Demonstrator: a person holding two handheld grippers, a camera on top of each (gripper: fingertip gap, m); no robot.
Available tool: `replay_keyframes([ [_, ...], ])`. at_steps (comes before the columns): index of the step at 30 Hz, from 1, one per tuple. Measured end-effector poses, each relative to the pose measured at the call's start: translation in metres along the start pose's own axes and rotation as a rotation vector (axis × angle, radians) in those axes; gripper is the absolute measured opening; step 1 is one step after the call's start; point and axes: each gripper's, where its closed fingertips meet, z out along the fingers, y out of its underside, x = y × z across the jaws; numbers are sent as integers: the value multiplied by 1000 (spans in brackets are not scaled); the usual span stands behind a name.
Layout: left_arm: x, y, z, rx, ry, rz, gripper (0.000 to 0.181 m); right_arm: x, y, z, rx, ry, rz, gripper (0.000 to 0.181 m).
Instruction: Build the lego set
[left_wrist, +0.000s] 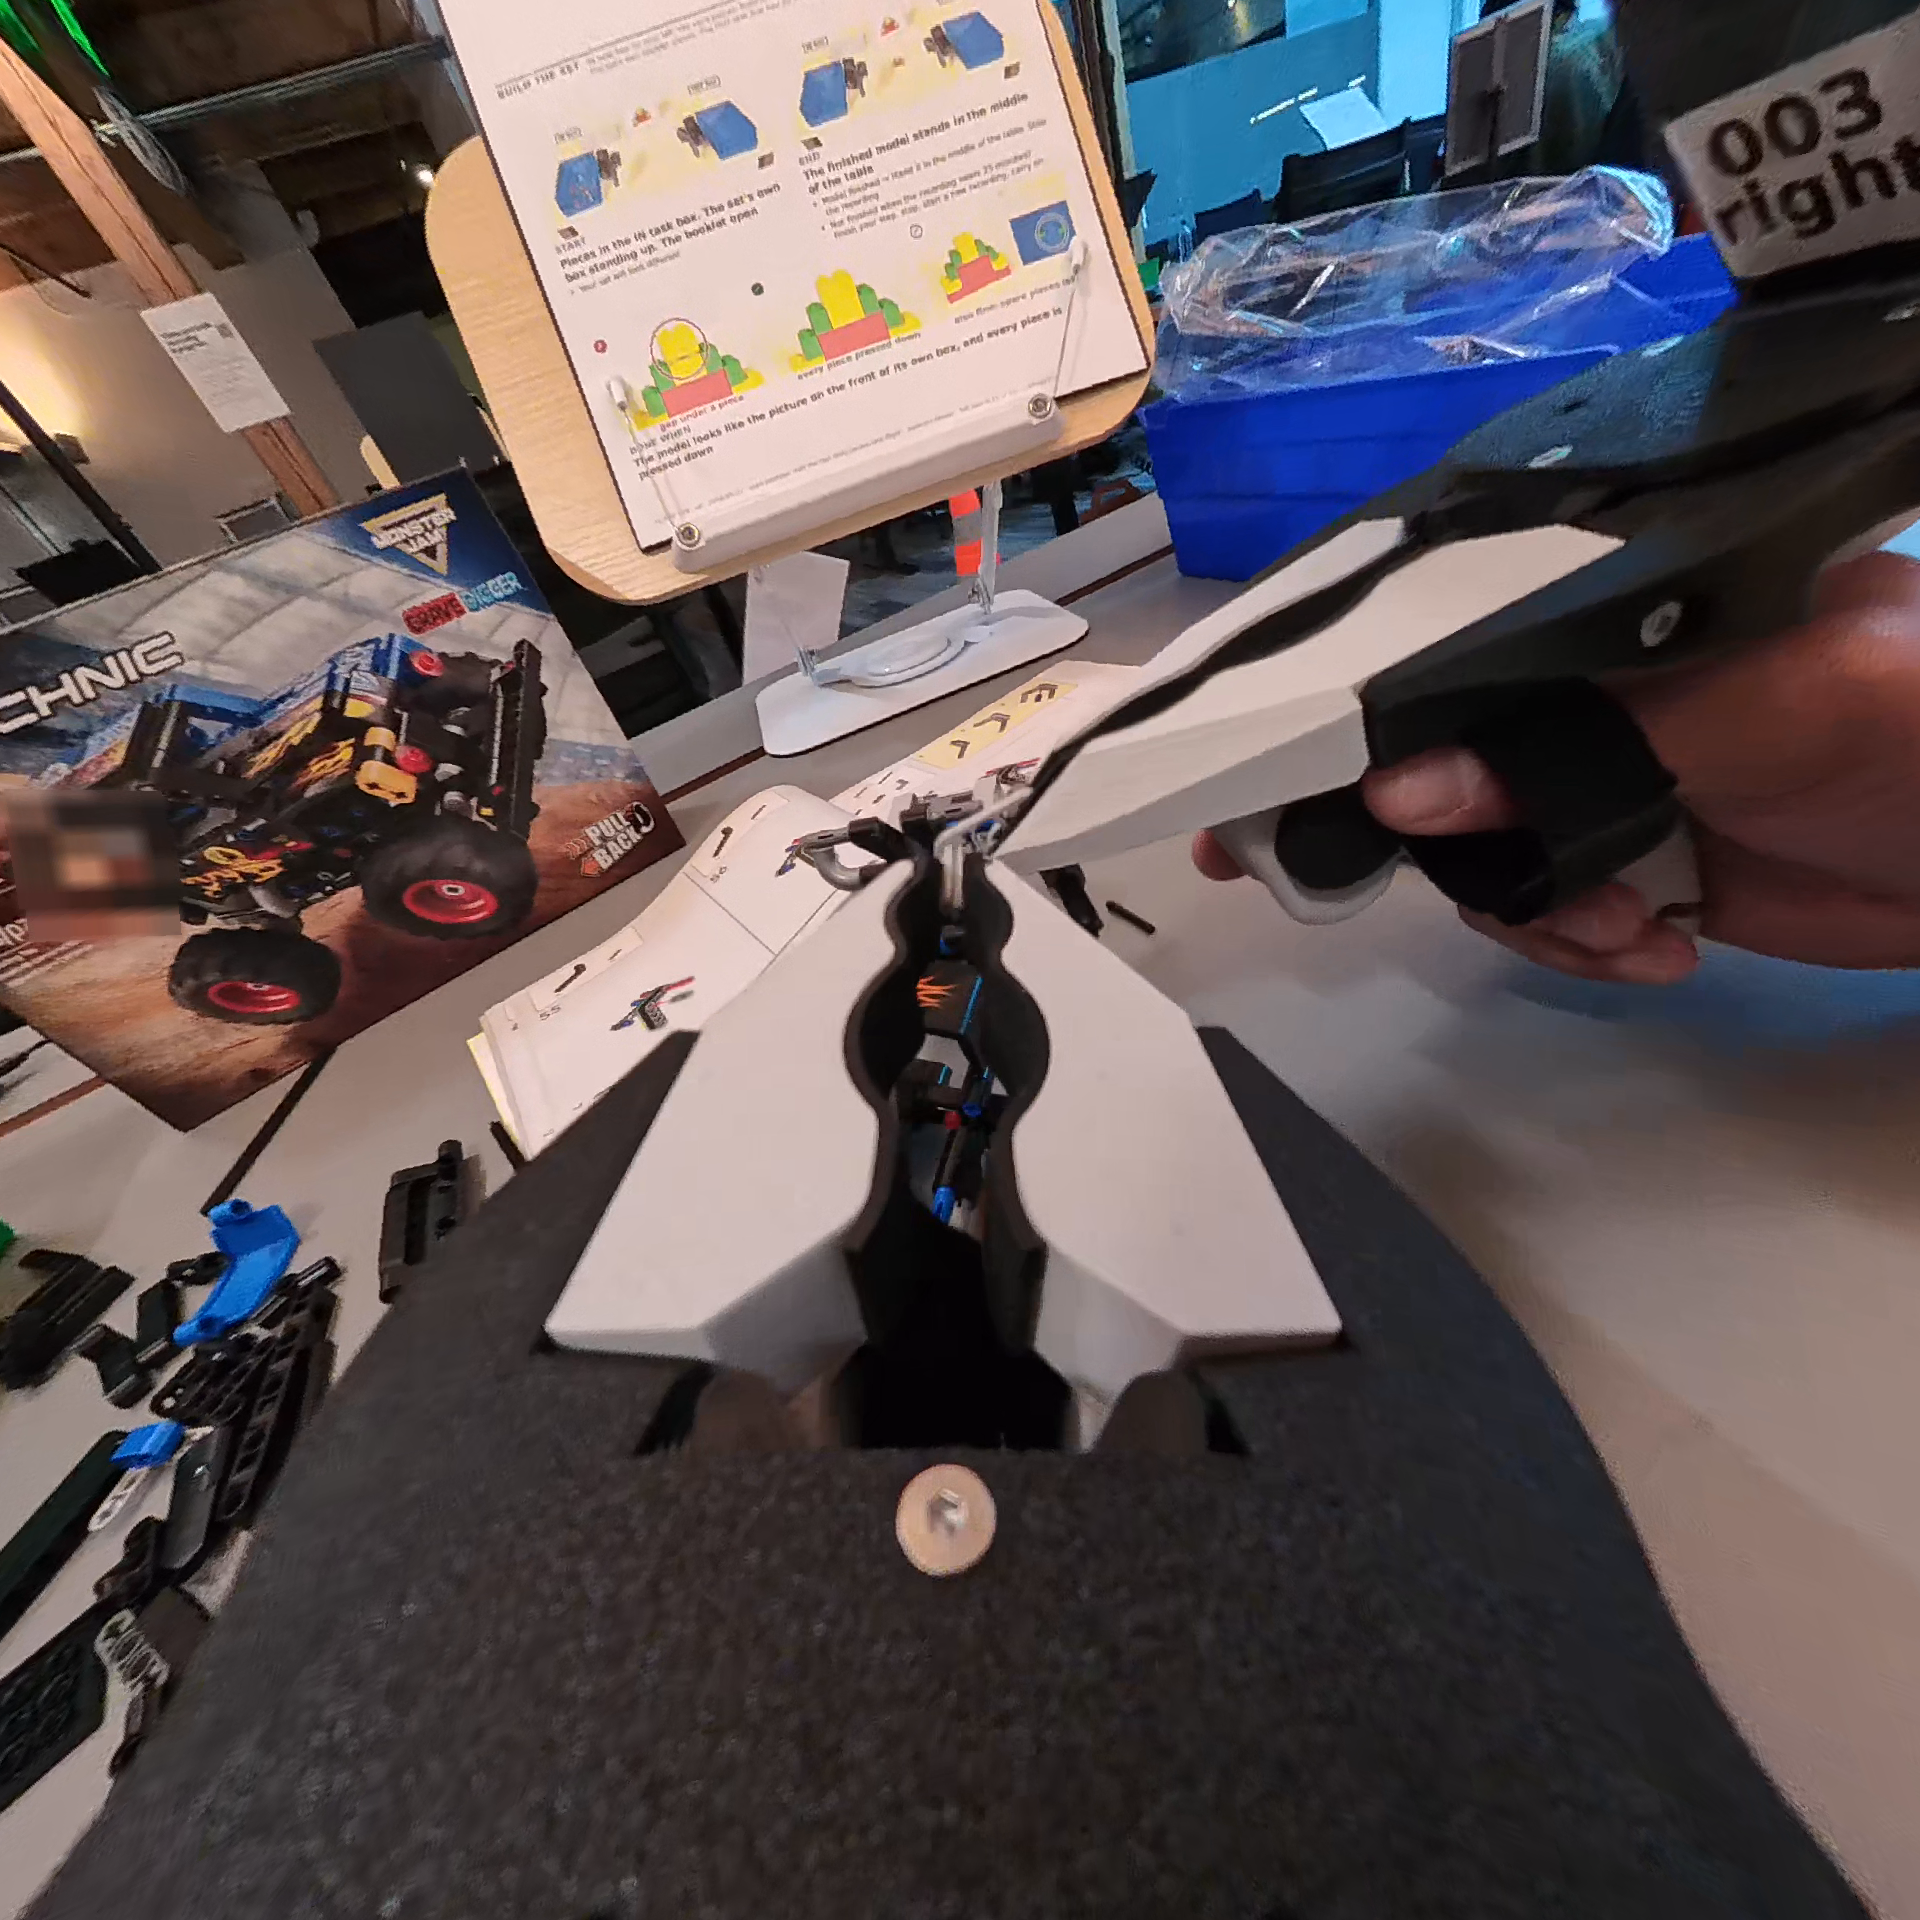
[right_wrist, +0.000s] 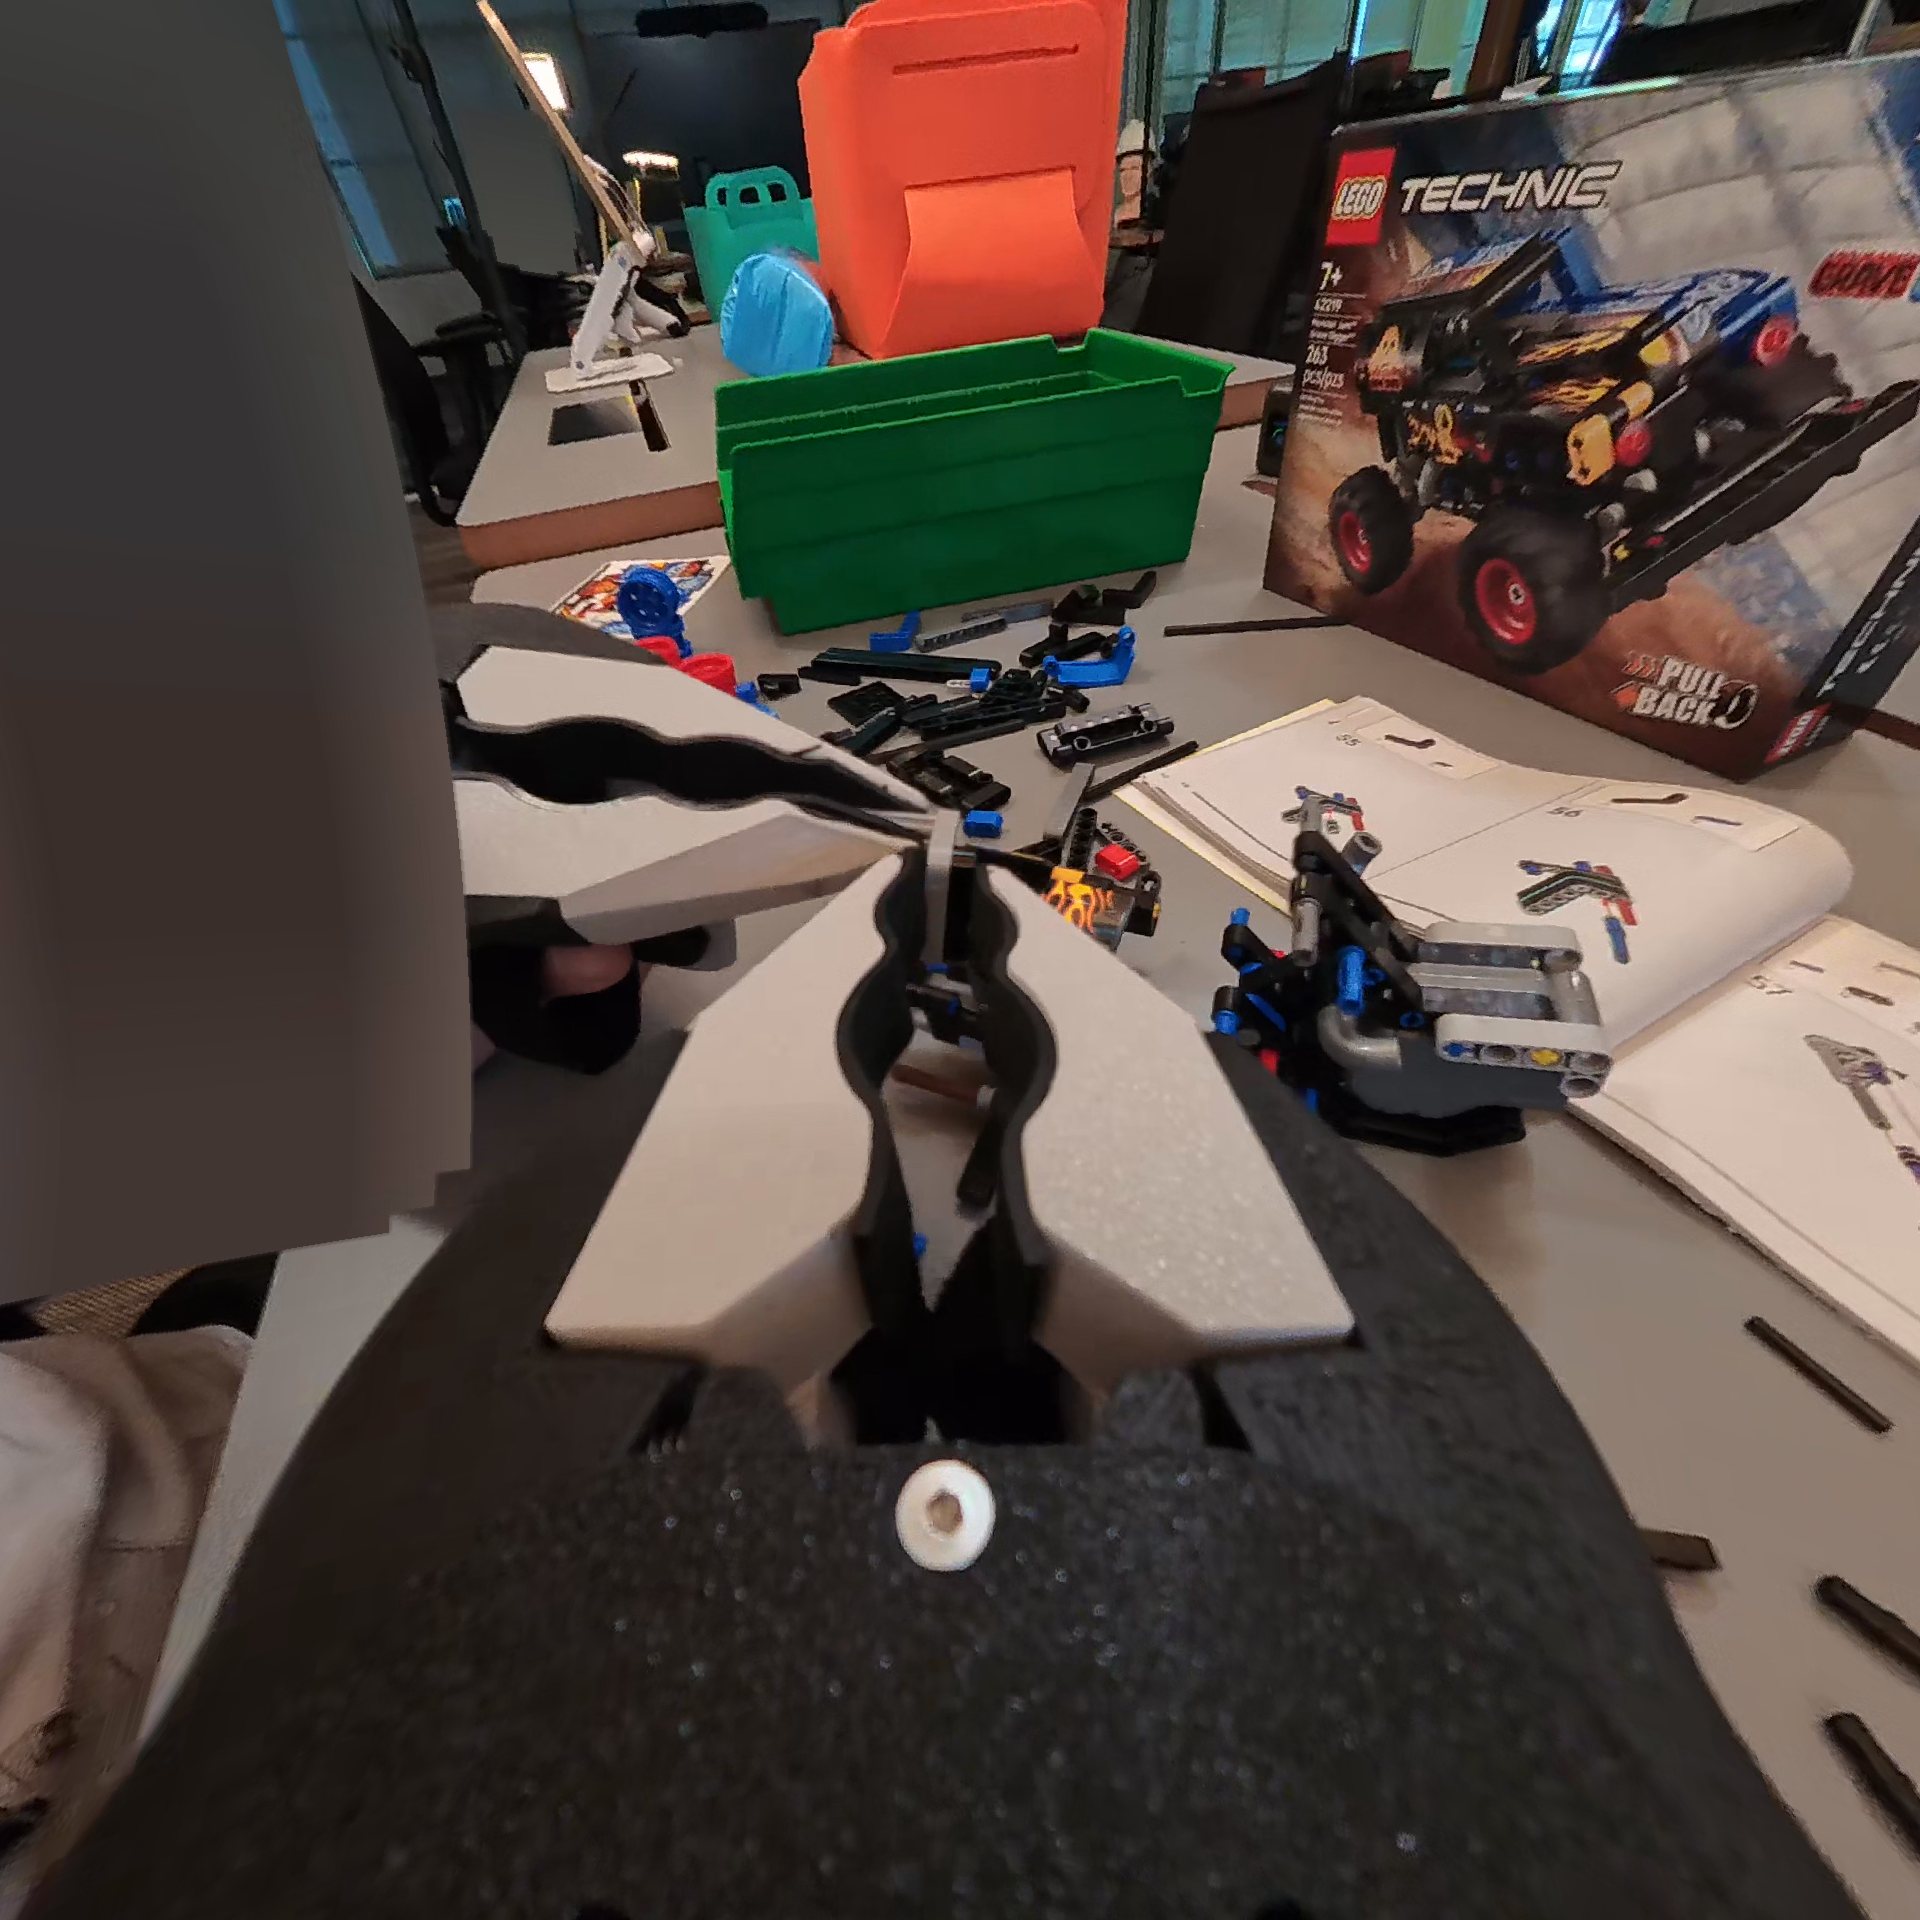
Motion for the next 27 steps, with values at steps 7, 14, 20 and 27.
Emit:
replay_keyframes([
  [7, 0, -3, -1, 22, 1, -17, 2, -4, -3, -1, 19, -27, 24, 7],
  [14, 2, -7, -3, 61, 90, -128, 2, -7, -4, -3, 29, -62, -27, 7],
  [20, 9, -7, -3, 63, 190, -164, 2, -6, 0, -8, -17, -79, -169, 7],
  [27, 11, -4, -2, 39, 146, -80, 2, -4, 3, -10, -61, -4, -335, 7],
])
